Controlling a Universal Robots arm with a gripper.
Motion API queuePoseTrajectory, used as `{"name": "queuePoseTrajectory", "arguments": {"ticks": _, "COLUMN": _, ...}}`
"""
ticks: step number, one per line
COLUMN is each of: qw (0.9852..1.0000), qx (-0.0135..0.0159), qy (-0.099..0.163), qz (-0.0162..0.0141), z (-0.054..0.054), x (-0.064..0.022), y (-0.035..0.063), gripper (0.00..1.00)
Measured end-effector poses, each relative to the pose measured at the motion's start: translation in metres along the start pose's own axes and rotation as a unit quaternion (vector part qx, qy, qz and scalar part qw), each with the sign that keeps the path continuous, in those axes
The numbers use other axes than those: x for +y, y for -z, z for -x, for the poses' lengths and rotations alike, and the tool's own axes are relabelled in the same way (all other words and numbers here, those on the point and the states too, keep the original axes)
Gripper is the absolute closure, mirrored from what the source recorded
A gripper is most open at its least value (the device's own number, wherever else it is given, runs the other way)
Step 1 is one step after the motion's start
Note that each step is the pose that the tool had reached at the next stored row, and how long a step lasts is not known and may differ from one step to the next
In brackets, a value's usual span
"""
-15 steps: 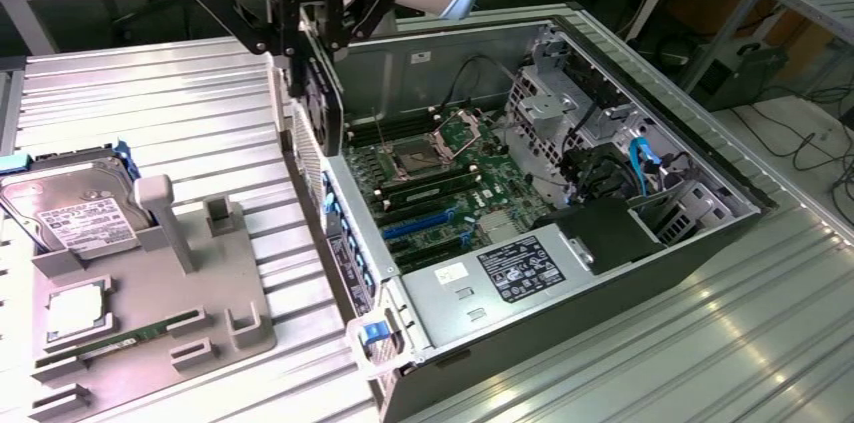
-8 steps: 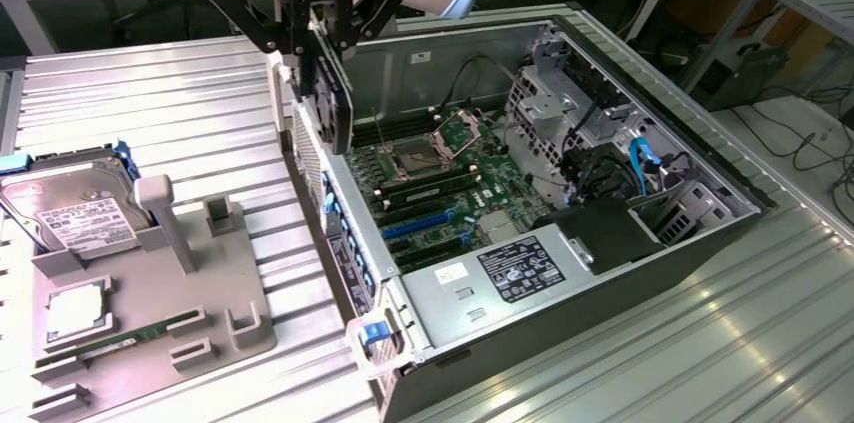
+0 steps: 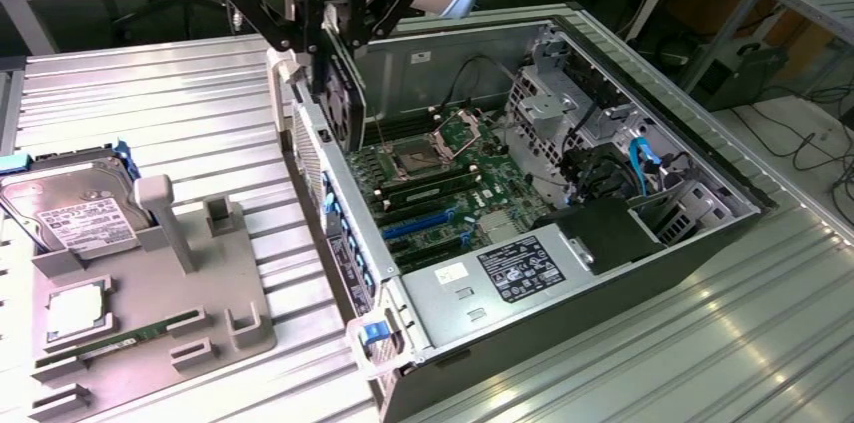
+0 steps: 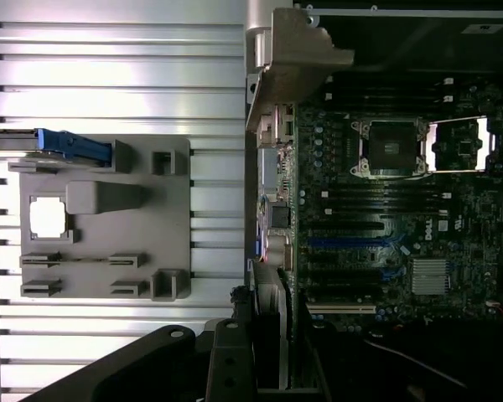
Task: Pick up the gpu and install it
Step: 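Pick up the gpu and move the gpu toward the slot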
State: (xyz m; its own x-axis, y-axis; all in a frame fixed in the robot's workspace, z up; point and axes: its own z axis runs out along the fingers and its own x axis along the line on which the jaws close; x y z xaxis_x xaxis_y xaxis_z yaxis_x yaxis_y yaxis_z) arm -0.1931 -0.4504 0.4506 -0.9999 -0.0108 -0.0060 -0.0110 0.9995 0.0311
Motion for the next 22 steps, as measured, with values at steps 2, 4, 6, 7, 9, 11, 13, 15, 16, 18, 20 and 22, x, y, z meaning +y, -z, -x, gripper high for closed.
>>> {"name": "queuePoseTrajectory", "arguments": {"ticks": 2, "qw": 1.0000, "qx": 0.0000, "qy": 0.000, "qz": 0.0000, "z": 0.002, "x": 0.0000, "y": 0.0000, "gripper": 0.72}}
{"name": "queuePoseTrajectory", "arguments": {"ticks": 4, "qw": 1.0000, "qx": 0.0000, "qy": 0.000, "qz": 0.0000, "z": 0.003, "x": 0.0000, "y": 0.0000, "gripper": 0.72}}
{"name": "queuePoseTrajectory", "arguments": {"ticks": 6, "qw": 1.0000, "qx": 0.0000, "qy": 0.000, "qz": 0.0000, "z": 0.005, "x": 0.0000, "y": 0.0000, "gripper": 0.72}}
{"name": "queuePoseTrajectory", "arguments": {"ticks": 7, "qw": 1.0000, "qx": 0.0000, "qy": 0.000, "qz": 0.0000, "z": 0.006, "x": -0.0001, "y": 0.0000, "gripper": 0.72}}
{"name": "queuePoseTrajectory", "arguments": {"ticks": 9, "qw": 1.0000, "qx": 0.0000, "qy": 0.000, "qz": 0.0000, "z": 0.008, "x": -0.0001, "y": 0.0000, "gripper": 0.72}}
{"name": "queuePoseTrajectory", "arguments": {"ticks": 11, "qw": 1.0000, "qx": 0.0000, "qy": 0.000, "qz": 0.0000, "z": 0.010, "x": -0.0001, "y": 0.0000, "gripper": 0.72}}
{"name": "queuePoseTrajectory", "arguments": {"ticks": 13, "qw": 1.0000, "qx": 0.0000, "qy": 0.000, "qz": 0.0000, "z": 0.013, "x": -0.0001, "y": -0.0001, "gripper": 0.72}}
{"name": "queuePoseTrajectory", "arguments": {"ticks": 15, "qw": 1.0000, "qx": 0.0000, "qy": 0.000, "qz": 0.0000, "z": 0.015, "x": -0.0002, "y": -0.0001, "gripper": 0.72}}
{"name": "queuePoseTrajectory", "arguments": {"ticks": 16, "qw": 1.0000, "qx": 0.0000, "qy": 0.000, "qz": 0.0000, "z": 0.016, "x": -0.0002, "y": -0.0001, "gripper": 0.72}}
{"name": "queuePoseTrajectory", "arguments": {"ticks": 18, "qw": 1.0000, "qx": 0.0000, "qy": 0.000, "qz": 0.0000, "z": 0.017, "x": -0.0002, "y": -0.0001, "gripper": 0.72}}
{"name": "queuePoseTrajectory", "arguments": {"ticks": 20, "qw": 1.0000, "qx": 0.0000, "qy": 0.000, "qz": 0.0000, "z": 0.019, "x": -0.0002, "y": -0.0001, "gripper": 0.72}}
{"name": "queuePoseTrajectory", "arguments": {"ticks": 22, "qw": 1.0000, "qx": 0.0000, "qy": 0.000, "qz": 0.0000, "z": 0.021, "x": -0.0002, "y": -0.0001, "gripper": 0.72}}
